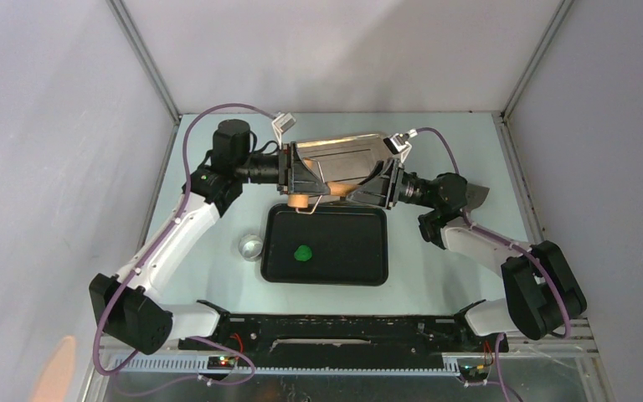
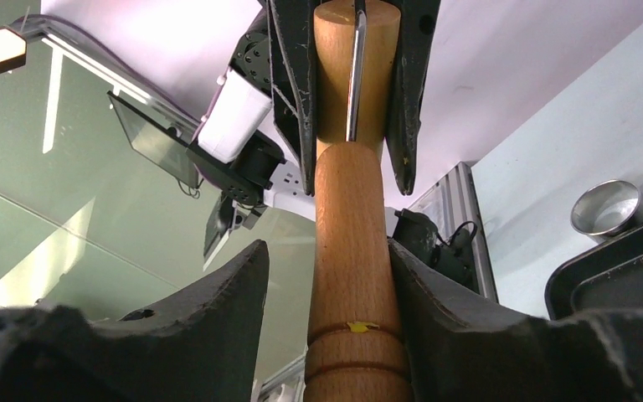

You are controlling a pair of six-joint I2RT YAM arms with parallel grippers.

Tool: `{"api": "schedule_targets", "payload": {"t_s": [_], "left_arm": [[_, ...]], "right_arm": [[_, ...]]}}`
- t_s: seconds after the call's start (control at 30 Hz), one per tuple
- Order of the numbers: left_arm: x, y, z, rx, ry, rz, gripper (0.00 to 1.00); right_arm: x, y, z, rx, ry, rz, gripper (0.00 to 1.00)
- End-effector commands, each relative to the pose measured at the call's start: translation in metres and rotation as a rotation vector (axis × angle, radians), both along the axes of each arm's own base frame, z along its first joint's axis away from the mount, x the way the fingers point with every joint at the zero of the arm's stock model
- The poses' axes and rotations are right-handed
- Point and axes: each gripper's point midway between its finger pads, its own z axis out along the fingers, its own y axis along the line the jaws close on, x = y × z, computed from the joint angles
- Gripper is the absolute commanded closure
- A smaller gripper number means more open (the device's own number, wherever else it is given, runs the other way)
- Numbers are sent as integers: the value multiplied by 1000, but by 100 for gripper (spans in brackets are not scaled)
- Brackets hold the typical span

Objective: Roll out the dumpling wrappers from the dough
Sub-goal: Pick up the rolling pin from the center of the board.

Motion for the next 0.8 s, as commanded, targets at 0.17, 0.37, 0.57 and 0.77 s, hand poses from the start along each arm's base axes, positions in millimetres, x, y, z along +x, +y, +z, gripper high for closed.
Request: {"api": "schedule_targets", "payload": {"t_s": [0.17, 0.37, 0.57, 0.77], "left_arm": [[-5, 0, 6, -11, -50, -36, 100], [-8, 0, 9, -16, -57, -44, 100], [-11, -1, 9, -13, -60, -50, 100], [-13, -2, 10, -14, -59, -58, 100]], "right_arm": [[-8, 0, 17, 53, -77, 6, 45], [-5, 2, 15, 54, -68, -3, 42], [-3, 2, 14, 55, -63, -8, 41], [0, 3, 11, 46, -61, -18, 39]]}}
